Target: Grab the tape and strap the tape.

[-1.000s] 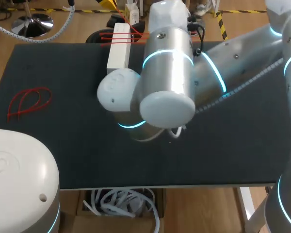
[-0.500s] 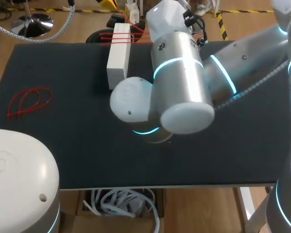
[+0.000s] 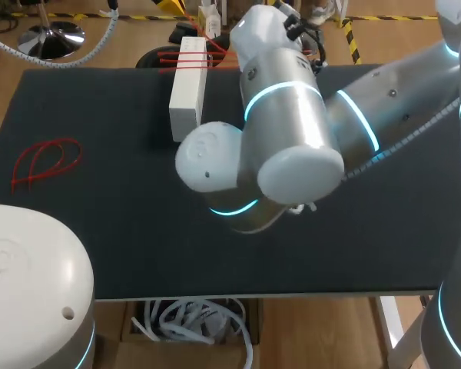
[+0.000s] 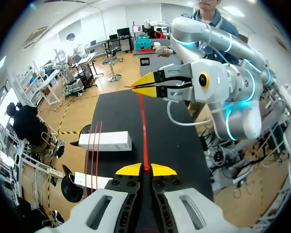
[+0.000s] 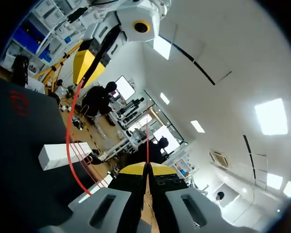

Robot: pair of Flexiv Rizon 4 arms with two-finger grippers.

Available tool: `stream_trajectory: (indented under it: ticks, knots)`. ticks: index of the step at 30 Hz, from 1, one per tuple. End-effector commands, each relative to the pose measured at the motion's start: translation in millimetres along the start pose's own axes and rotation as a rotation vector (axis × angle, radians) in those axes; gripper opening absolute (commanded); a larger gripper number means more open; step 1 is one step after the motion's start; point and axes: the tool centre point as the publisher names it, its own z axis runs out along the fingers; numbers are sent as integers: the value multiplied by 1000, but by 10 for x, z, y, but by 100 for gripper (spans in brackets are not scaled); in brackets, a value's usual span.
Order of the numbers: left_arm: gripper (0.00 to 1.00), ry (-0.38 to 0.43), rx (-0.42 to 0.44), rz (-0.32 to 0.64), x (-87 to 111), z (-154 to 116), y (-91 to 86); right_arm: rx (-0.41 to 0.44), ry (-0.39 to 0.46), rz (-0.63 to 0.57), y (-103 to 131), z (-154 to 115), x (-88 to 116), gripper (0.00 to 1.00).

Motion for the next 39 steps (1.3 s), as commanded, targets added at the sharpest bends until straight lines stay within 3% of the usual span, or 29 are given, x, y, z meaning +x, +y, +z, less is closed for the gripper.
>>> stream_trajectory:
  ticks: [1,8,15,32,39]
  knots:
    - [0,1,-3,-1,2,-6,-4,99,108,-154,172,-73,-169,0]
    - [0,1,-3,-1,2,-6,-4,114,195,-268,206,-61,-322,0]
    - [0,1,-3,-1,2,-6,-4,88,199,-417,261,-91,-388,0]
    - [0,1,-3,-1,2,-6,-4,68,199,-411,294,-108,-390,0]
    - [0,1,-3,-1,2,-6,-4,154,140,-653,374,-123,-349,0]
